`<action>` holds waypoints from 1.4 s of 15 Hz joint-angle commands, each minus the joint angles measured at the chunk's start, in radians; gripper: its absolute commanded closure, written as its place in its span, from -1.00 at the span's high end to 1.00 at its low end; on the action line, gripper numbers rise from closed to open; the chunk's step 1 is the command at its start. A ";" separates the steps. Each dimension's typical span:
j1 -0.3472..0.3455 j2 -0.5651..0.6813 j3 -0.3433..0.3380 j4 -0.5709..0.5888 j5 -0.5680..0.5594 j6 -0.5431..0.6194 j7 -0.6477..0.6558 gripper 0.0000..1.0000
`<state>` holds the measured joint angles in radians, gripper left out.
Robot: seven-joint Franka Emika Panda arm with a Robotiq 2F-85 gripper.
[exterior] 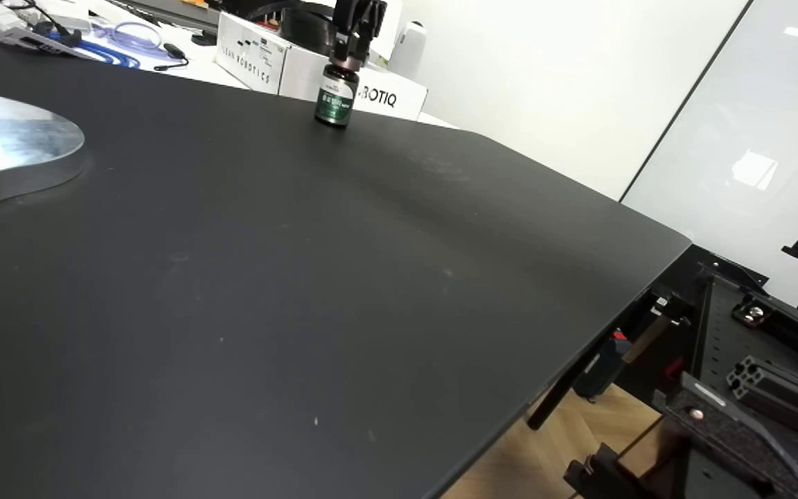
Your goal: Move the bottle forward
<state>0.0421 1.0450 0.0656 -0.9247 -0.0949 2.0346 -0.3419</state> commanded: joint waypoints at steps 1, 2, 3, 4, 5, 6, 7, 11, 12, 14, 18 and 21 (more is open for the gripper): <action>0.000 0.045 0.010 0.082 0.009 -0.029 -0.017 0.06; 0.001 0.041 0.011 0.080 0.010 -0.028 -0.018 -0.10; 0.001 0.036 0.011 0.076 0.010 -0.026 -0.017 -0.22; 0.001 0.023 0.014 0.065 0.013 -0.024 -0.017 -0.28; -0.001 0.011 0.017 0.054 0.016 -0.023 -0.018 -0.28; -0.002 -0.004 0.019 0.039 0.017 -0.017 -0.019 -0.28; -0.003 -0.021 0.020 0.021 0.018 -0.013 -0.018 -0.28; -0.013 -0.129 0.010 -0.100 0.000 0.028 -0.001 -0.28; -0.016 -0.167 0.006 -0.151 -0.004 0.049 0.005 -0.28; -0.025 -0.245 -0.004 -0.252 -0.007 0.091 0.009 -0.28; -0.036 -0.367 -0.026 -0.426 -0.021 0.170 0.019 -0.28; -0.047 -0.453 -0.036 -0.569 -0.020 0.219 0.029 -0.28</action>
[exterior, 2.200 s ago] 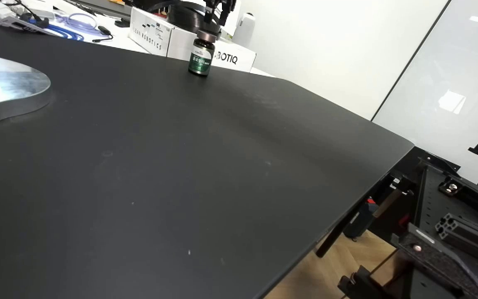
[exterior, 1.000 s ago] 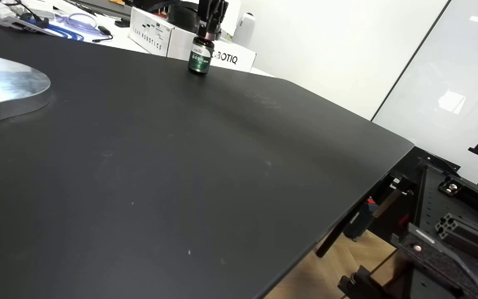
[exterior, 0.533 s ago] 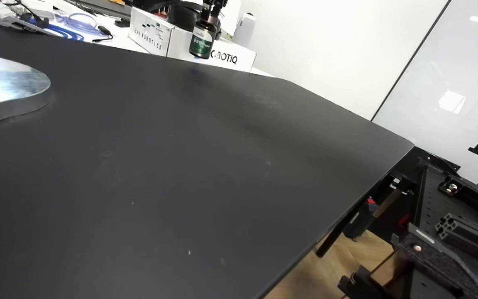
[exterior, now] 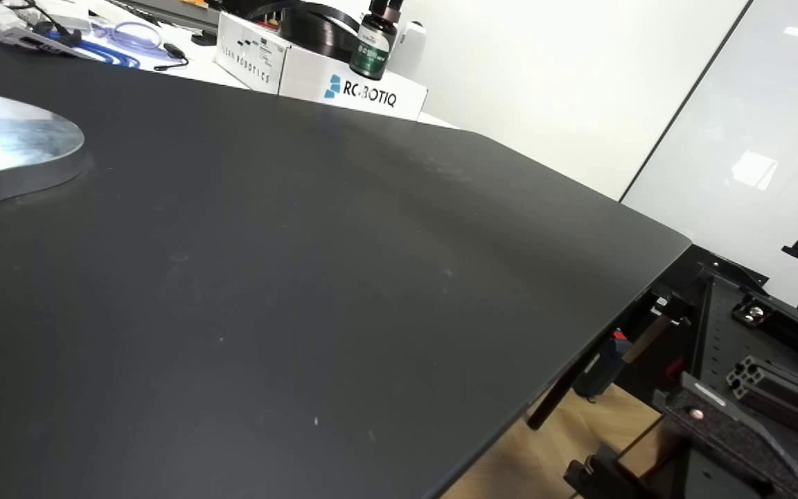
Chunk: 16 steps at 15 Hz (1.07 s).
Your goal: Move the bottle forward
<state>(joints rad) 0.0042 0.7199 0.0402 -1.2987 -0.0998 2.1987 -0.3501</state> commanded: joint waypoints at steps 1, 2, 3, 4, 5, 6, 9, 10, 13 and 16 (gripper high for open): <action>-0.012 -0.156 -0.015 -0.245 -0.016 0.073 0.041 -0.28; -0.013 -0.184 -0.020 -0.295 -0.019 0.086 0.047 -0.28; -0.016 -0.210 -0.023 -0.345 -0.018 0.101 0.049 -0.28; -0.018 -0.236 -0.027 -0.396 -0.021 0.117 0.054 -0.28; -0.020 -0.261 -0.030 -0.447 -0.022 0.133 0.055 -0.28; -0.022 -0.285 -0.032 -0.500 -0.021 0.147 0.054 -0.28; -0.031 -0.357 -0.035 -0.660 -0.017 0.170 0.048 -0.28; -0.034 -0.383 -0.035 -0.715 -0.015 0.182 0.045 -0.28; -0.041 -0.466 -0.039 -0.889 -0.018 0.239 0.043 -0.28; -0.048 -0.561 -0.046 -1.070 -0.021 0.327 0.042 -0.28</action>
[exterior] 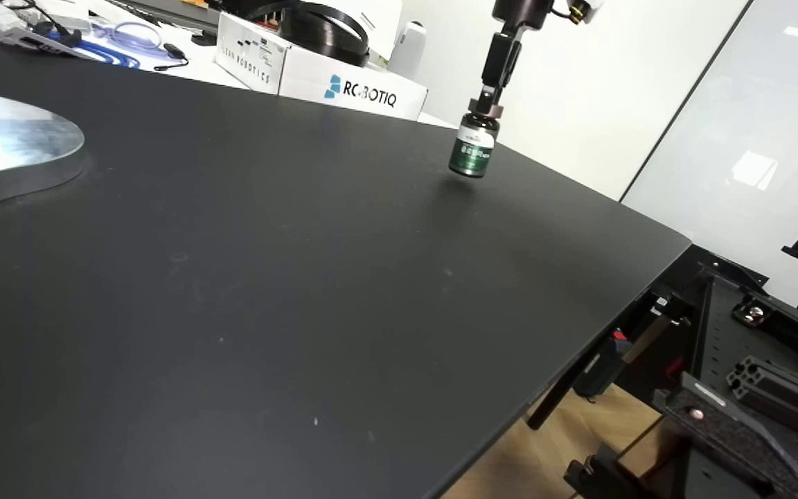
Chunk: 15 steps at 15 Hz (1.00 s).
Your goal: Move the bottle forward
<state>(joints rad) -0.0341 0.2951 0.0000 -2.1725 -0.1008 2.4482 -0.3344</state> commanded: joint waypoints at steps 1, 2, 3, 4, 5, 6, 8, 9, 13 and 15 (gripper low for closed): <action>-0.011 -0.170 -0.010 -0.258 -0.021 0.108 0.026 -0.28; -0.012 -0.201 -0.015 -0.313 -0.025 0.135 0.026 -0.28; -0.012 -0.225 -0.020 -0.353 -0.028 0.156 0.027 -0.28; -0.013 -0.249 -0.023 -0.387 -0.030 0.169 0.027 -0.28; -0.013 -0.272 -0.028 -0.418 -0.031 0.182 0.027 -0.28; -0.013 -0.294 -0.031 -0.443 -0.033 0.185 0.028 -0.28; -0.013 -0.326 -0.037 -0.476 -0.033 0.179 0.027 0.73; -0.013 -0.343 -0.039 -0.486 -0.030 0.173 0.024 0.87; -0.011 -0.450 -0.042 -0.488 -0.066 0.149 0.044 1.00; -0.011 -0.511 -0.038 -0.483 -0.090 0.139 0.050 1.00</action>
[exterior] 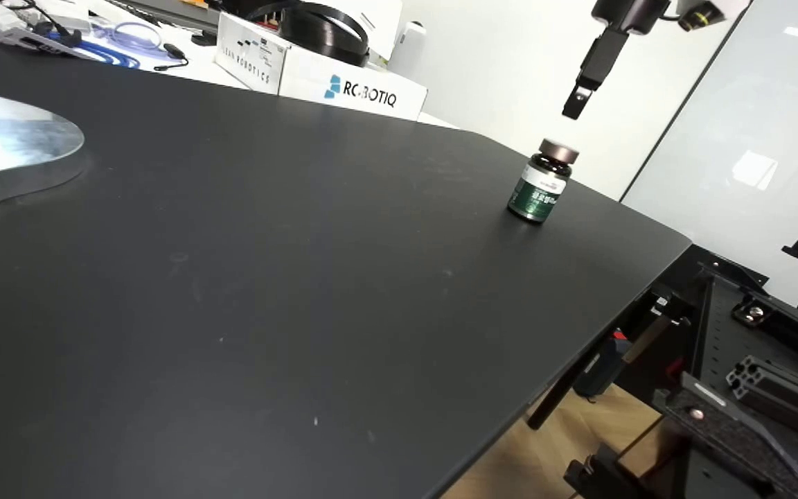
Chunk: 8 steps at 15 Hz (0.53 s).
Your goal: Move the bottle forward
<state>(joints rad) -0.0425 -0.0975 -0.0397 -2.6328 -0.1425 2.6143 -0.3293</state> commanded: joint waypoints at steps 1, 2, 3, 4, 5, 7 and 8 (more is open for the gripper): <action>-0.002 -0.150 0.005 -0.021 -0.056 -0.036 0.047 1.00; 0.001 -0.174 0.008 -0.020 -0.056 -0.040 0.048 1.00; 0.003 -0.197 0.010 -0.021 -0.057 -0.048 0.047 1.00; 0.004 -0.215 0.015 -0.022 -0.065 -0.055 0.051 1.00; 0.007 -0.228 0.017 -0.023 -0.064 -0.066 0.048 1.00; 0.017 -0.197 0.002 -0.002 -0.042 -0.067 0.011 1.00; 0.020 -0.205 0.003 -0.002 -0.041 -0.075 0.009 1.00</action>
<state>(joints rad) -0.0337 -0.3018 -0.0255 -2.6362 -0.1783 2.5421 -0.3240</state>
